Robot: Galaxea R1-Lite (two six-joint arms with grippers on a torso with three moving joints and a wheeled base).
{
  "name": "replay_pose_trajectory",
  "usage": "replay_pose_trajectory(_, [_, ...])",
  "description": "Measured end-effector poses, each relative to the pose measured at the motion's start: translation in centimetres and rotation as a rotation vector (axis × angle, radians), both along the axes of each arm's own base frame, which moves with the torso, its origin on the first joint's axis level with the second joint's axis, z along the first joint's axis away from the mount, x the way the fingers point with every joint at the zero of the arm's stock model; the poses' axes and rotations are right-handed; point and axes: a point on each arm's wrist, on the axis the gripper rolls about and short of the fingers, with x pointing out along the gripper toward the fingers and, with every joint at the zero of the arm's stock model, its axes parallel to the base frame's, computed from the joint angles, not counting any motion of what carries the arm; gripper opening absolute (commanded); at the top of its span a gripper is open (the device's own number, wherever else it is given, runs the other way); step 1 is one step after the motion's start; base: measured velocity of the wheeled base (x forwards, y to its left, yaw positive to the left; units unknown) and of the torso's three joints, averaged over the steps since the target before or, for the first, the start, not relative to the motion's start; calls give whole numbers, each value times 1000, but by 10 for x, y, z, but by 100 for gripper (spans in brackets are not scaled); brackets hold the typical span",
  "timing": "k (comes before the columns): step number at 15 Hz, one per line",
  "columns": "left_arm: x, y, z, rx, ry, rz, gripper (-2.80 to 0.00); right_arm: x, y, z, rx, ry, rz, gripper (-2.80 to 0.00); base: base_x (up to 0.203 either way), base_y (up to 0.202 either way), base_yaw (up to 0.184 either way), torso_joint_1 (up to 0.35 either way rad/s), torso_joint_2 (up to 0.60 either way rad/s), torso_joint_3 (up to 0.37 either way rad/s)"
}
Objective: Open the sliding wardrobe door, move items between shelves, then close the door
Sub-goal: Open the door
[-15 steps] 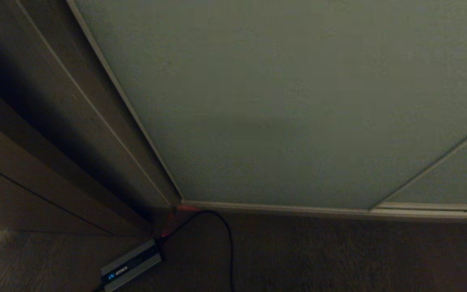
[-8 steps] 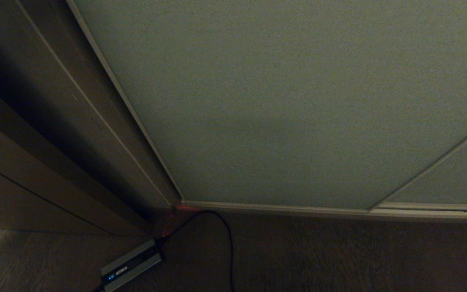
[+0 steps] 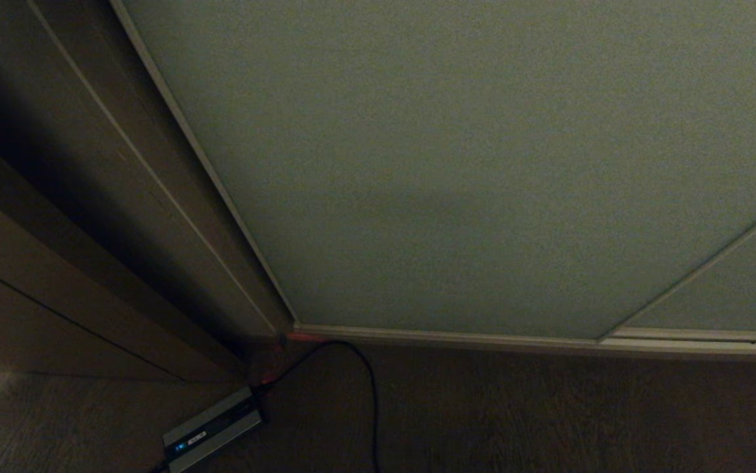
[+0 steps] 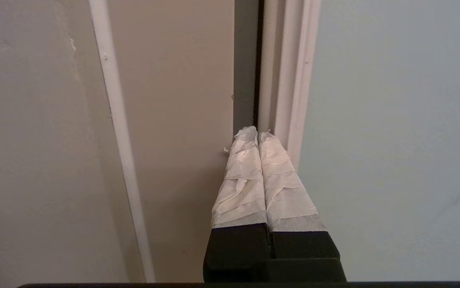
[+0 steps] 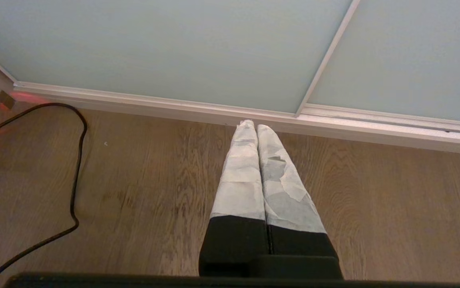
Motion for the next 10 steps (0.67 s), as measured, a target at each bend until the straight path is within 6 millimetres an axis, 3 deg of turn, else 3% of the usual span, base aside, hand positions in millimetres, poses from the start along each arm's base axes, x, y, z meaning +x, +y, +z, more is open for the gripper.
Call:
replay_pose_trajectory(6, [14, -3, -2, -6, 13, 11, -280, 0, 0, 0, 0, 0, 0, -280, 0, 0, 0, 0, 0, 0])
replay_pose_trajectory(10, [17, -15, -4, -8, 25, -23, -280, 0, 0, 0, 0, 0, 0, -280, 0, 0, 0, 0, 0, 0])
